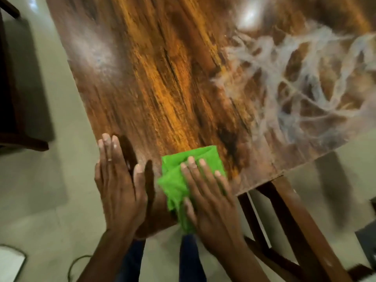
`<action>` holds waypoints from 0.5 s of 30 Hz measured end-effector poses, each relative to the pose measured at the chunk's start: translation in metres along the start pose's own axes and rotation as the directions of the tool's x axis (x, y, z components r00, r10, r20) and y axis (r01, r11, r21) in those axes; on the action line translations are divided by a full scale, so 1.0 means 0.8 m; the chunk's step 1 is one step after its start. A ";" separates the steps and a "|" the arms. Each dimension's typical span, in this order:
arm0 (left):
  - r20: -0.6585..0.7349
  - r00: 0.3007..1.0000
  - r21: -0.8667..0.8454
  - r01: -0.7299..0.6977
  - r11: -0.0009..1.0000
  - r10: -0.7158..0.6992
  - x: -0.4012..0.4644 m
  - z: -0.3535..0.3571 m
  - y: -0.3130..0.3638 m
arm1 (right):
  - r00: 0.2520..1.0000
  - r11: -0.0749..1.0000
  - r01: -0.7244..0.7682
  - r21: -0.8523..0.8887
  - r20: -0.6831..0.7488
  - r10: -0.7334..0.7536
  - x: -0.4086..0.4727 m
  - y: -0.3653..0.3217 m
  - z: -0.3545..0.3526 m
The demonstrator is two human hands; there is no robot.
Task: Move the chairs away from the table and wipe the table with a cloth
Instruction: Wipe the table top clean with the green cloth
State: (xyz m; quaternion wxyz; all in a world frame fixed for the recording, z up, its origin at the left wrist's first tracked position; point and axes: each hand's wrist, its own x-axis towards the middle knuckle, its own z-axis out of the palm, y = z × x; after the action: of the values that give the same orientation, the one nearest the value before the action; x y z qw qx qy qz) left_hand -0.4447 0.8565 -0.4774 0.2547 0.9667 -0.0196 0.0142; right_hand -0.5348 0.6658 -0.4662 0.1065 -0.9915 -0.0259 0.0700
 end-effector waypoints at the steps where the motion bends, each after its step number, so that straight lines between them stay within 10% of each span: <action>1: 0.008 1.000 0.021 0.019 1.000 -0.019 -0.005 0.002 0.000 | 0.998 0.998 -0.068 -0.004 0.009 0.068 -0.009 0.026 -0.006; 9: -0.013 1.000 0.079 0.027 0.996 -0.026 -0.006 0.009 0.002 | 0.970 0.968 -0.244 0.064 0.001 0.244 0.010 0.077 -0.020; 15: 0.005 1.000 0.145 0.009 0.989 -0.010 -0.006 0.012 -0.002 | 0.999 0.999 -0.042 -0.029 -0.029 0.041 0.112 0.031 -0.014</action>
State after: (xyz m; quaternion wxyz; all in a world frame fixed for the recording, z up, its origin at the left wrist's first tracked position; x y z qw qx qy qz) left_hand -0.4492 0.8532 -0.4867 0.1836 0.9828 -0.0147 0.0114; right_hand -0.4439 0.6456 -0.4728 0.0908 -0.9942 -0.0048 0.0578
